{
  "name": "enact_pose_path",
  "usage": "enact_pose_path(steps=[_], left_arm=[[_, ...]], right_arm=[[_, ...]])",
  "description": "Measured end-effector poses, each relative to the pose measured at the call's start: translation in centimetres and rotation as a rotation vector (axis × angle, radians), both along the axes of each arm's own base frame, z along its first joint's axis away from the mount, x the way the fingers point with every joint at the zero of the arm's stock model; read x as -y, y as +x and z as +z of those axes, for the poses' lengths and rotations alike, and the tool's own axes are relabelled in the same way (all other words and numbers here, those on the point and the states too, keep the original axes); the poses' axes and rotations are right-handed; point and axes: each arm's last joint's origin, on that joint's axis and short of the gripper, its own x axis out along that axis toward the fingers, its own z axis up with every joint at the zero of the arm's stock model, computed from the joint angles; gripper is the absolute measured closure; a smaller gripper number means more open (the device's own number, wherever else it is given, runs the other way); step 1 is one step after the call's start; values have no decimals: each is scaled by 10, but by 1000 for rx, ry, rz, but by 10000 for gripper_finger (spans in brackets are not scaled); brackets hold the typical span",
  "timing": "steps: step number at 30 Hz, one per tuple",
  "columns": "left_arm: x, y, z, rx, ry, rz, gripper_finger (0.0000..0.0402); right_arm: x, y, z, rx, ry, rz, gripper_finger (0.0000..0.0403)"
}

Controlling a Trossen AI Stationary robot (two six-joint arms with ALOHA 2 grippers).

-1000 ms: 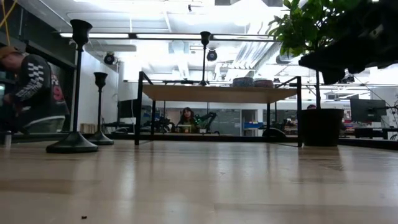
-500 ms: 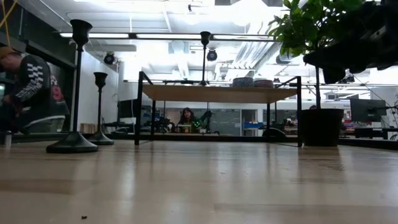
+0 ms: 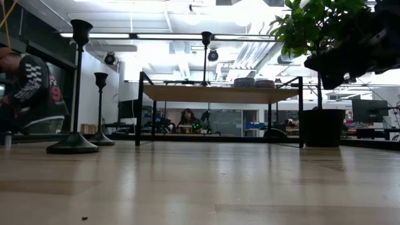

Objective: Pick & Place candle stick holders
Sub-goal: Put the black candle holder on the shelf

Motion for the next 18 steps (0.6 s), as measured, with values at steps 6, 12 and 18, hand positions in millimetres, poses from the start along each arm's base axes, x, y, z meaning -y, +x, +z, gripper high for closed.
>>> enact_pose_path(steps=[6, 12, 18], left_arm=[[0, 0, -1, -7, -21, 2, 375], [-1, 4, -3, -31, -38, 94, 364], [4, 15, -9, -100, -39, 101, 306]], right_arm=[[1, 0, 0, 0, -3, -34, 402], [1, 0, 0, -1, -3, -36, 400], [1, 0, 0, 0, -3, -36, 400]])
